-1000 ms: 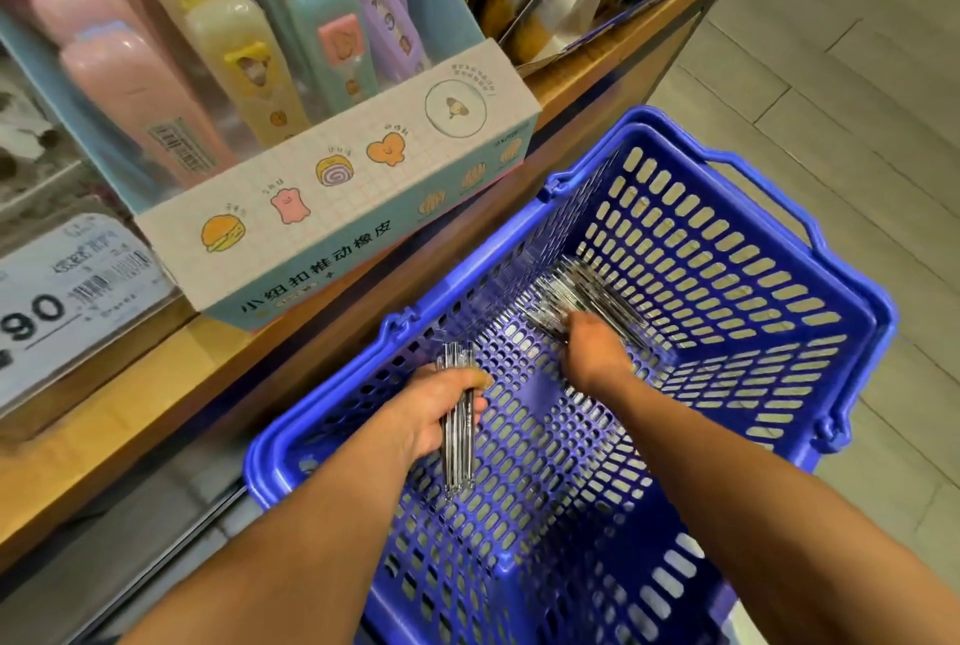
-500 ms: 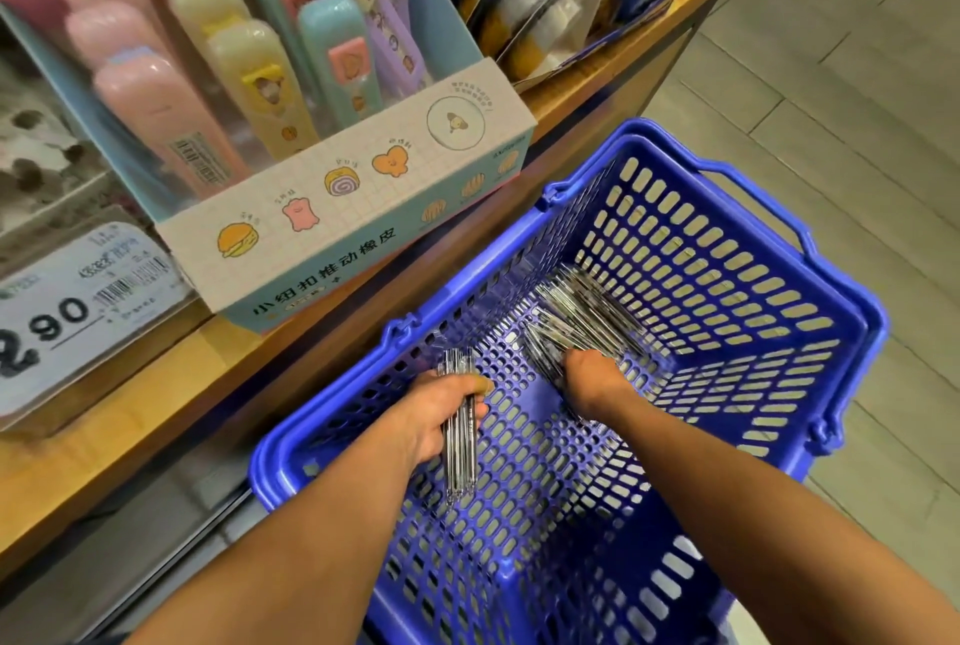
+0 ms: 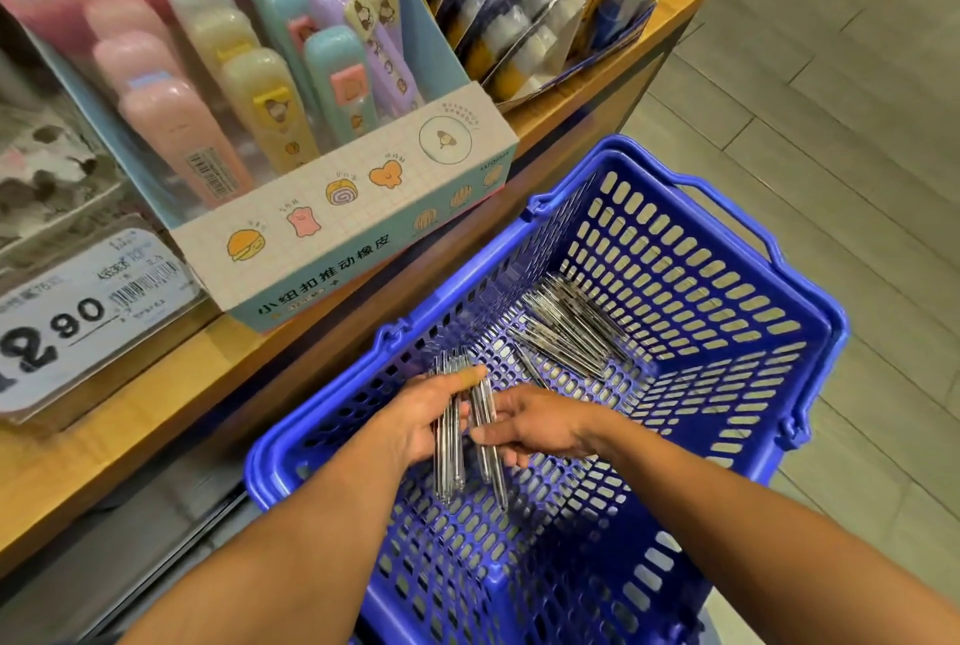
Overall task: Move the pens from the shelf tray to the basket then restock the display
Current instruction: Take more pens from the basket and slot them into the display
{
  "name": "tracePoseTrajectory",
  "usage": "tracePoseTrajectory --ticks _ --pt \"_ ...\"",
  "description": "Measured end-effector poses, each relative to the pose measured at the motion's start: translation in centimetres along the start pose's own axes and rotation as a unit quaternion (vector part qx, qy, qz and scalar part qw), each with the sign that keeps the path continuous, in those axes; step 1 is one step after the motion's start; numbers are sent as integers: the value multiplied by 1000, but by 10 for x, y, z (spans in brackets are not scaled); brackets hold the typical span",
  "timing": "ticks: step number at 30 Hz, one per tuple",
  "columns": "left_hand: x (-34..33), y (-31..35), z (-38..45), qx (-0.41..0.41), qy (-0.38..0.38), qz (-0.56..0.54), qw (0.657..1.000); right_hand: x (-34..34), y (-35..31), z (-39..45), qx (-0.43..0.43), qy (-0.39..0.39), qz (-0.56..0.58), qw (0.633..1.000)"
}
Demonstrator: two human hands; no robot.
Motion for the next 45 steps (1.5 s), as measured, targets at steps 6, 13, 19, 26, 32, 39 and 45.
tracePoseTrajectory --ticks 6,13,19,26,32,39,45 --pt "3 -3 2 18 5 -3 1000 8 -1 -6 39 28 95 994" --pt "-3 -4 2 10 -63 7 998 13 -5 -3 75 119 107 984" --pt "-7 -2 -1 -19 -118 -6 993 12 -9 17 72 162 73 981" --pt "9 -5 6 -12 -24 40 999 11 -14 23 84 198 -66 974" --pt "9 -7 9 5 21 57 998 58 9 15 15 115 5 993" --pt "13 -9 12 2 52 52 997 102 49 29 -155 400 -372 823" --pt "14 -12 16 6 36 20 999 85 47 33 -158 287 -315 891"
Point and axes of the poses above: each hand's wrist, its own z-axis towards the middle knuckle, its own x-axis out of the back of the hand, y = z × x, the point moved 6 cm from there along z, towards the middle knuckle, and after that the axes turned 5 degrees about z, right-handed, at the moved point
